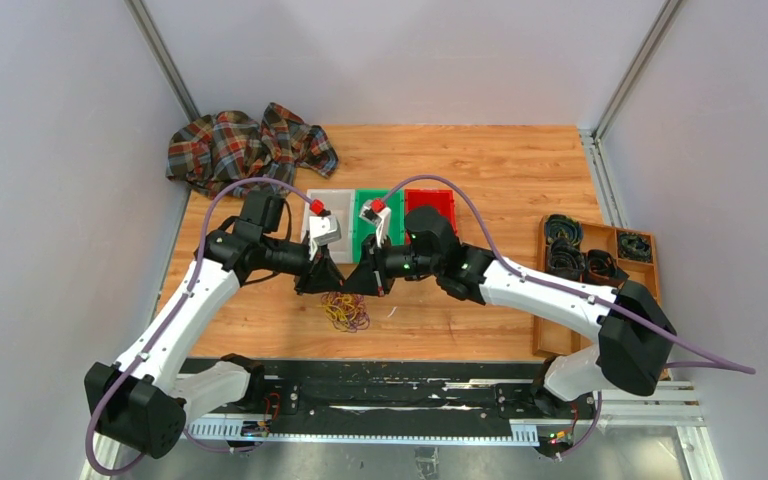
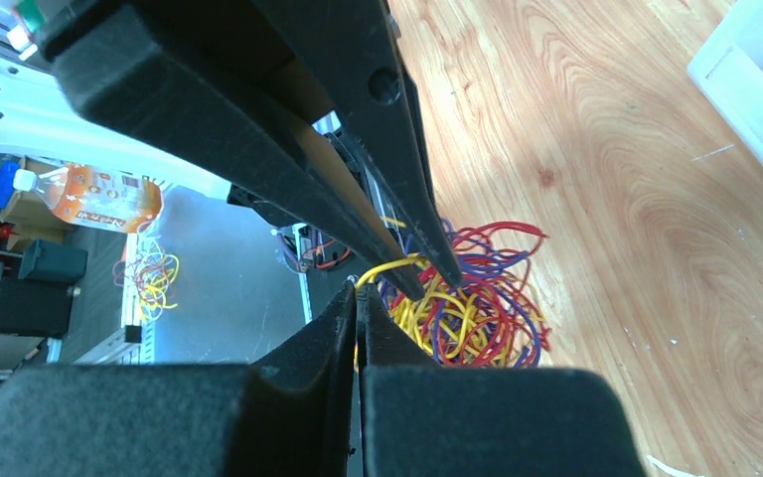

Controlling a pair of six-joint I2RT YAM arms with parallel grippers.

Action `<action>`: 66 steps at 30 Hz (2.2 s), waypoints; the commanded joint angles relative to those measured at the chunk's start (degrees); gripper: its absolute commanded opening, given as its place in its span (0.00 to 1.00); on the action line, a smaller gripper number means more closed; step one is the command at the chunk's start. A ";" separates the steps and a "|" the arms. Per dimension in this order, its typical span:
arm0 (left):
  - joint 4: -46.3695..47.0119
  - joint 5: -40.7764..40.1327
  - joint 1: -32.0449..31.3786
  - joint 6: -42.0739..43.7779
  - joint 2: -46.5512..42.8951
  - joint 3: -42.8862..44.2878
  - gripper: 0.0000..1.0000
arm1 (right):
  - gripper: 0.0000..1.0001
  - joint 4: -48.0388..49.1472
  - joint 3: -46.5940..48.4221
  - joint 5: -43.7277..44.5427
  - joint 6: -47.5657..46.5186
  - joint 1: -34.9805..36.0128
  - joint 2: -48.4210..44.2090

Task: Untangle the cables

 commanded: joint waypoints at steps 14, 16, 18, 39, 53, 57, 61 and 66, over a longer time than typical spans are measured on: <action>2.91 -13.53 -0.43 -23.75 -4.27 2.98 0.01 | 0.62 1.47 -9.46 28.84 2.50 1.26 -10.86; 4.77 -15.46 -0.44 -26.87 -5.89 2.11 0.01 | 0.65 1.39 -9.59 32.26 1.47 2.36 -11.98; 6.60 -16.23 -0.42 -30.18 -7.45 1.28 0.01 | 0.67 1.73 -9.39 34.21 0.30 3.55 -12.16; 8.45 -7.42 -0.44 -36.21 -8.02 3.39 0.00 | 0.68 9.28 -3.42 40.04 -1.80 6.61 -4.36; 8.46 -0.65 -0.44 -37.35 -6.76 8.36 0.01 | 0.67 16.61 -4.37 41.65 2.64 6.61 1.72; 8.52 0.85 -0.44 -38.42 -6.26 10.47 0.01 | 0.65 18.03 -4.90 41.59 2.51 6.61 4.08; 8.49 1.16 -0.50 -38.54 -6.10 12.90 0.01 | 0.64 18.66 -7.77 42.45 2.85 6.61 4.94; 8.51 0.75 -0.42 -38.93 -4.89 15.79 0.01 | 0.64 17.78 -13.23 45.76 3.02 6.61 4.28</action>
